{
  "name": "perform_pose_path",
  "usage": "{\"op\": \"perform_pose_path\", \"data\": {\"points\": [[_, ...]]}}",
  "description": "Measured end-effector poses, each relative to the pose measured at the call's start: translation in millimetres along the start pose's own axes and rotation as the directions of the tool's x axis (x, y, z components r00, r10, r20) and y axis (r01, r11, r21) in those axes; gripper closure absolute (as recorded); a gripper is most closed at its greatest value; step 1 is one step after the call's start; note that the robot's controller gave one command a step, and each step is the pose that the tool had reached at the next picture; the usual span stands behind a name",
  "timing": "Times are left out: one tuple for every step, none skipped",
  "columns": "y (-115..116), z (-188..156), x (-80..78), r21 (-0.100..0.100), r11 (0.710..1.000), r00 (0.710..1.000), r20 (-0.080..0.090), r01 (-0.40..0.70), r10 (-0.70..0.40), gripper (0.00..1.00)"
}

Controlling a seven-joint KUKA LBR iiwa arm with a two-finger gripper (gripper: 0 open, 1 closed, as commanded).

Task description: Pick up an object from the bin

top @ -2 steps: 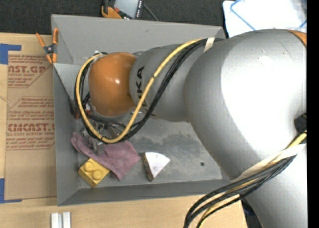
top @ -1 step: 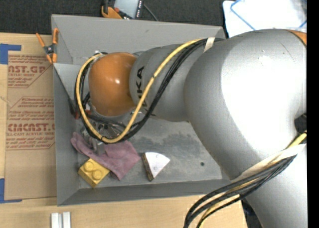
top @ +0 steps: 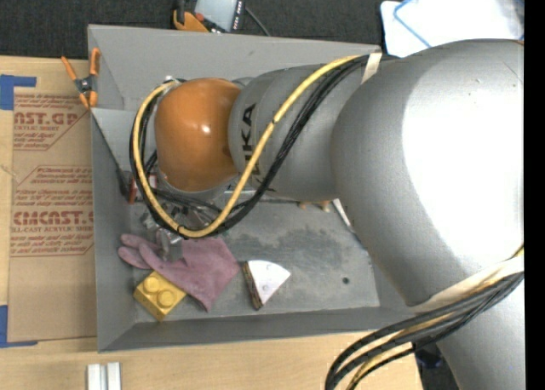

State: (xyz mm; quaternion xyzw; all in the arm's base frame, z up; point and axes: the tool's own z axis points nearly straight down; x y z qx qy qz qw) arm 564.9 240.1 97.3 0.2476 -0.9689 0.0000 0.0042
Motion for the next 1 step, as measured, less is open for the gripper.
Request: {"op": "perform_pose_path", "data": {"points": [[0.1,-44.6,-2.5,0.001,1.0,1.0,0.009,0.0,0.0,1.0]]}}
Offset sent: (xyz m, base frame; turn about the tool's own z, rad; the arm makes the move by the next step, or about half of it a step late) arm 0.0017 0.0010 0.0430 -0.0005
